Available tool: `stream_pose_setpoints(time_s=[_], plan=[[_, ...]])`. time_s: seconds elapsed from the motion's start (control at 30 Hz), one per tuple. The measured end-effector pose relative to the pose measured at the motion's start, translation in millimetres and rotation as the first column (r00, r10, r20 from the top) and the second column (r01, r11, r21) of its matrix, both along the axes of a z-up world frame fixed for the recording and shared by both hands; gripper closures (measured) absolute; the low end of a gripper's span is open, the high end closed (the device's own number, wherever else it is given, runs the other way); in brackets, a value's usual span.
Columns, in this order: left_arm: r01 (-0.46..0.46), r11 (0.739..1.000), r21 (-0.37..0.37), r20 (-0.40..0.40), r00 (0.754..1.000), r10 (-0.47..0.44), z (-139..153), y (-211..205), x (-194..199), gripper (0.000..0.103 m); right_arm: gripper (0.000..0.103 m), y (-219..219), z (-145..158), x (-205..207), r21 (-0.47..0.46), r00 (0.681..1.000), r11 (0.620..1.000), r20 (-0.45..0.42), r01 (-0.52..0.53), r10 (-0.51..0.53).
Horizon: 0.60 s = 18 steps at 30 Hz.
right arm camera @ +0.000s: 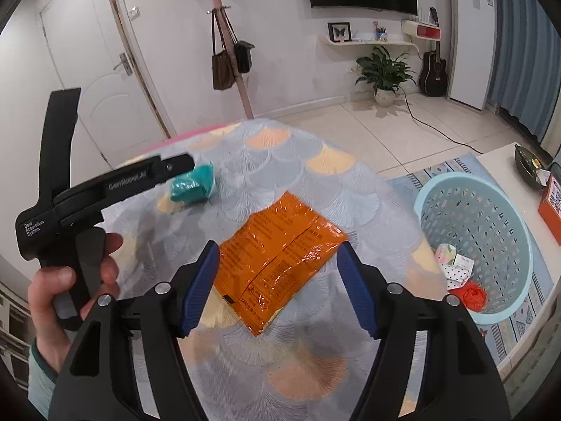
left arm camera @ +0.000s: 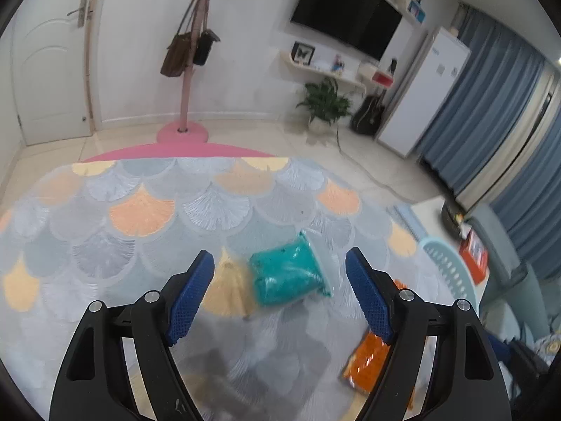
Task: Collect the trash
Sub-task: 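Grasp the teal packet with the left tool while the right tool grasps the orange snack packet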
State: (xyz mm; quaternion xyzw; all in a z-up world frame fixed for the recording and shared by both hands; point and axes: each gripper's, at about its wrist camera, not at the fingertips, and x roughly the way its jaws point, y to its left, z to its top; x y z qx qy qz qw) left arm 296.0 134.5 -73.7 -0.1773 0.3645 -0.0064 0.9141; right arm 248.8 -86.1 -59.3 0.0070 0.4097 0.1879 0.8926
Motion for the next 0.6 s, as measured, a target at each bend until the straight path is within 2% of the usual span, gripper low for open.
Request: stream_pose_setpoints(time_s=[0.1,0.3,0.33,0.4,0.5,0.6], plan=[[0.010,1.000,-0.011,0.002,1.000,-0.010,-6,-2,3,0.027,0.025,2,-8,2,-0.012,1.000,1.000,-0.005,0.025,-0.025],[0.048,0.998,0.052,-0.044,0.998,-0.045,-14,-16,7,0.028,0.023,5,-30,12,0.012,0.996,0.998,-0.073,0.062,-0.061],[0.049,0.997,0.064,-0.047,0.998,-0.046,-14,-17,8,0.030,0.023,7,-32,13,0.017,0.995,0.998,-0.083,0.064,-0.062],[0.075,0.995,0.067,-0.059,0.996,-0.071,-16,-18,10,0.056,0.023,10,-37,15,0.025,0.993,0.998,-0.103,0.062,-0.059],[0.077,0.994,0.073,-0.046,0.996,-0.074,-15,-15,7,0.056,0.020,16,-41,14,0.020,0.992,0.998,-0.112,0.065,-0.062],[0.062,0.997,0.048,-0.013,0.998,-0.062,-12,-5,1,0.057,0.017,21,-41,14,0.006,0.991,0.997,-0.106,0.083,-0.082]])
